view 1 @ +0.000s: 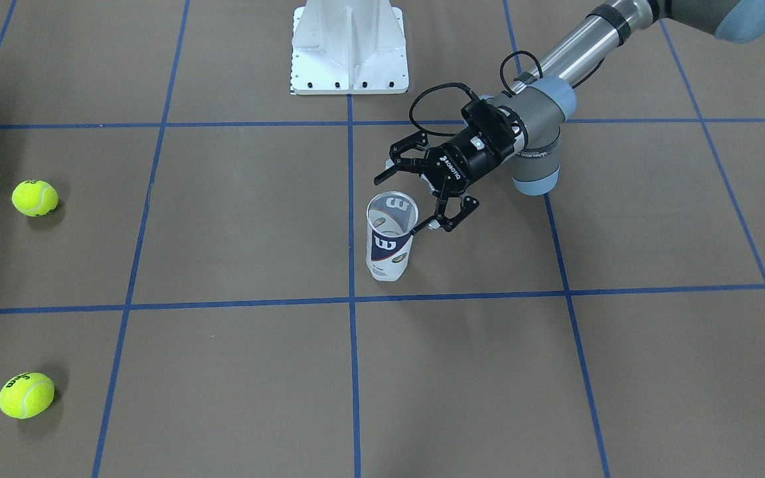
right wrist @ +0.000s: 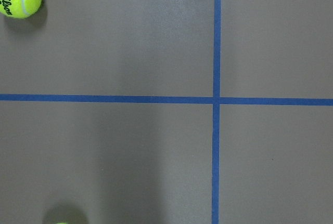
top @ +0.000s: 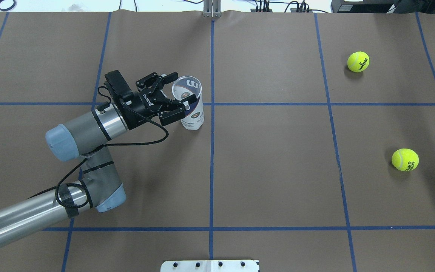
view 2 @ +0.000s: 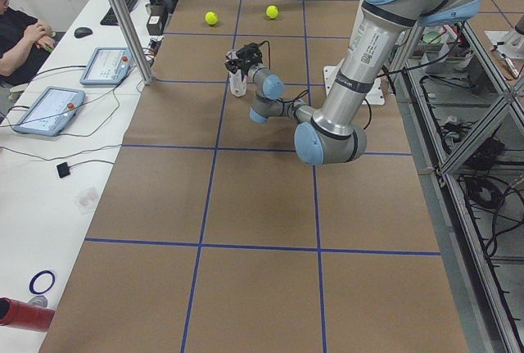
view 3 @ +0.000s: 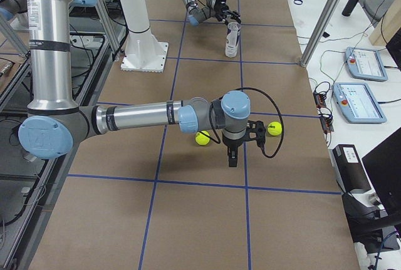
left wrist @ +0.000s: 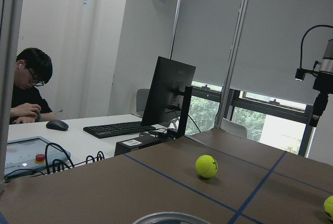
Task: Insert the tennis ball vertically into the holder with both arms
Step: 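Draw the left gripper back while the right gripper reaches toward a ball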
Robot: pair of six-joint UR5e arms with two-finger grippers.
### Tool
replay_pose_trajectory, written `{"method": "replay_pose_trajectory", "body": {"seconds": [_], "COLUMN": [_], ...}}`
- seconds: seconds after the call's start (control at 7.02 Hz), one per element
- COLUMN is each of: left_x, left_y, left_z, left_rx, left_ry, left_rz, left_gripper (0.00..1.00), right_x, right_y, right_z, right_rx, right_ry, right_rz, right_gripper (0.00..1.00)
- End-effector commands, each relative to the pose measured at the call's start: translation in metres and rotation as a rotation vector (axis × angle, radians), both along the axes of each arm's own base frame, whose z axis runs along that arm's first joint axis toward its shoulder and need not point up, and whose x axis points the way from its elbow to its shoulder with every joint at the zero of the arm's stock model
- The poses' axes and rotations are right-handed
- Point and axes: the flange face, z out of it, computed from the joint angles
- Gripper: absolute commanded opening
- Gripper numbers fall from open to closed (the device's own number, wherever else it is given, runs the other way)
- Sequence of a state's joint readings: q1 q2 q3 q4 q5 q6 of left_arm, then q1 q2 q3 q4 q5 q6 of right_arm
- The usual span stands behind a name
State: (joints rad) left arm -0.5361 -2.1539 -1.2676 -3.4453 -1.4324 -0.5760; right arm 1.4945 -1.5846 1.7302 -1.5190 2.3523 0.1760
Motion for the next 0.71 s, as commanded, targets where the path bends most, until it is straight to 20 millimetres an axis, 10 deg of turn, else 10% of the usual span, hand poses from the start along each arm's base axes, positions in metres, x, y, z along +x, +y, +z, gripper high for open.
{"method": "replay_pose_trajectory", "body": {"seconds": [0.0, 0.28, 0.57], "left_x": [-0.017, -0.056, -0.120], "left_y": [0.006, 0.012, 0.004], "left_z": [-0.029, -0.039, 0.010], "left_rx": [0.013, -0.035, -0.079], "left_ry": [0.023, -0.057, -0.175], "left_rz": [0.001, -0.022, -0.043], "left_gripper": [0.99, 0.99, 0.99], "right_x": [-0.001, -0.006, -0.009], "right_y": [-0.005, -0.030, -0.034], "right_z": [-0.012, -0.048, -0.070], "right_rx": [0.022, 0.087, 0.058], "right_ry": [-0.006, -0.008, -0.069], "right_rz": [0.000, -0.005, 0.040], "right_gripper": [0.99, 0.99, 0.99]}}
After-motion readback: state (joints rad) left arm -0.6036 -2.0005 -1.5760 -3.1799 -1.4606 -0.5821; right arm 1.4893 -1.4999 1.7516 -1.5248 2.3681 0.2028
